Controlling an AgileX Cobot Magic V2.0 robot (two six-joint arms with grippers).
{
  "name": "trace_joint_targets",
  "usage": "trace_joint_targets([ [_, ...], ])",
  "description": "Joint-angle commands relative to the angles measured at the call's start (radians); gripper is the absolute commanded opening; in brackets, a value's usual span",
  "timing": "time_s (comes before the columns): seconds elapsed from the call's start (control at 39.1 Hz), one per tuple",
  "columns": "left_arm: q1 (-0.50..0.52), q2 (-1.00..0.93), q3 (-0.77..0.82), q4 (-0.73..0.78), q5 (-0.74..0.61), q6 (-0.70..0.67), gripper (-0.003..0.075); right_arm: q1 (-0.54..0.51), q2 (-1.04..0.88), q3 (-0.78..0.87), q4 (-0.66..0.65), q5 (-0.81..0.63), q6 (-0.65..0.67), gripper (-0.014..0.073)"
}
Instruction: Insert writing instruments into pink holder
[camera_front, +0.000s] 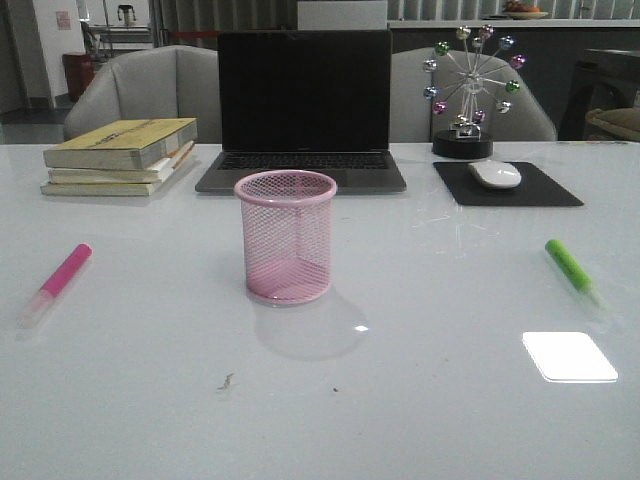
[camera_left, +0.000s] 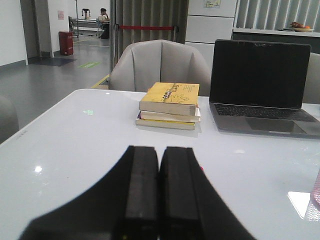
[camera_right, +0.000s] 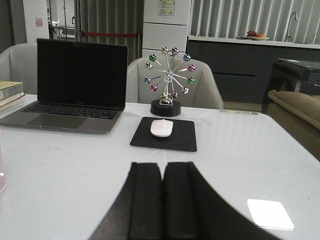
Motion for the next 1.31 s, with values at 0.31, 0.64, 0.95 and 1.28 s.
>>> trace_joint_targets([
  [0.31, 0.001, -0.021, 0.005, -0.007, -0.085, -0.003, 0.0092, -0.006, -0.02, 0.0, -0.001, -0.089, -0.002, 0.0057],
  [0.64, 0.001, -0.021, 0.003, 0.018, -0.093, -0.003, 0.0092, -0.006, -0.02, 0.0, -0.001, -0.105, -0.002, 0.0057],
  [0.95, 0.001, -0.021, -0.008, 0.018, -0.121, -0.003, 0.0092, -0.005, -0.02, -0.006, -0.001, -0.137, -0.002, 0.0057],
  [1.28, 0.001, 0.002, -0.178, 0.061, -0.112, -0.003, 0.0092, -0.005, -0.006, -0.193, -0.002, -0.03, -0.002, 0.0058],
])
